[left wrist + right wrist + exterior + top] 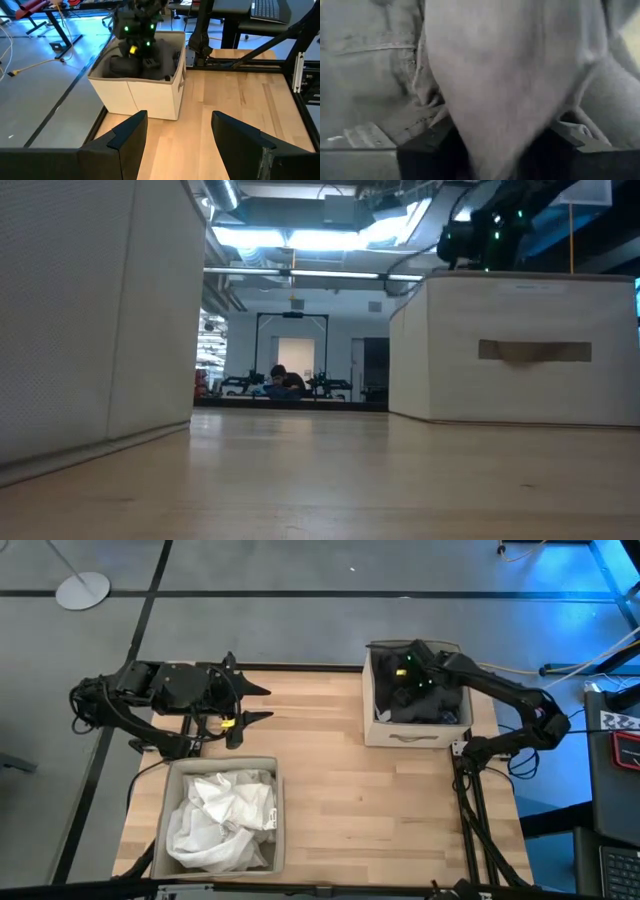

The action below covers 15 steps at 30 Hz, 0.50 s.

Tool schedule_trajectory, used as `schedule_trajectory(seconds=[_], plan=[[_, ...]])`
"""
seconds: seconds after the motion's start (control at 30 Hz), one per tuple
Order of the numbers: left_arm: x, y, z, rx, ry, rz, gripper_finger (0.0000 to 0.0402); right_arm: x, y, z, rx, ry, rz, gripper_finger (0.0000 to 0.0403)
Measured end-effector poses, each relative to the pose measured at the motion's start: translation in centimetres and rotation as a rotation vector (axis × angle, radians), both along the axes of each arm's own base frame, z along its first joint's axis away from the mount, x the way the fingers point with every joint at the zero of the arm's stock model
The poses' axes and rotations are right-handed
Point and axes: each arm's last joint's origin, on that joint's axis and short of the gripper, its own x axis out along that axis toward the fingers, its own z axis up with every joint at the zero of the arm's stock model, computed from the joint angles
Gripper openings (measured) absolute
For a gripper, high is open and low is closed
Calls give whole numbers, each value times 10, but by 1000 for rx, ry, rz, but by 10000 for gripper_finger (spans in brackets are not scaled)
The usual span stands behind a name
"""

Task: Sort clothes
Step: Put the black shorts into the top brown laundry bin

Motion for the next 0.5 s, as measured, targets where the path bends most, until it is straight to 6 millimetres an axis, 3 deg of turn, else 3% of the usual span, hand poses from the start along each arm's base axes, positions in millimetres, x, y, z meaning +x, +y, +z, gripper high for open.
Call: schedule_trajectory(seconds=[0.5], plan=[[0, 0, 1, 41, 4, -20, 212, -7, 6, 103, -67, -41, -12, 210]])
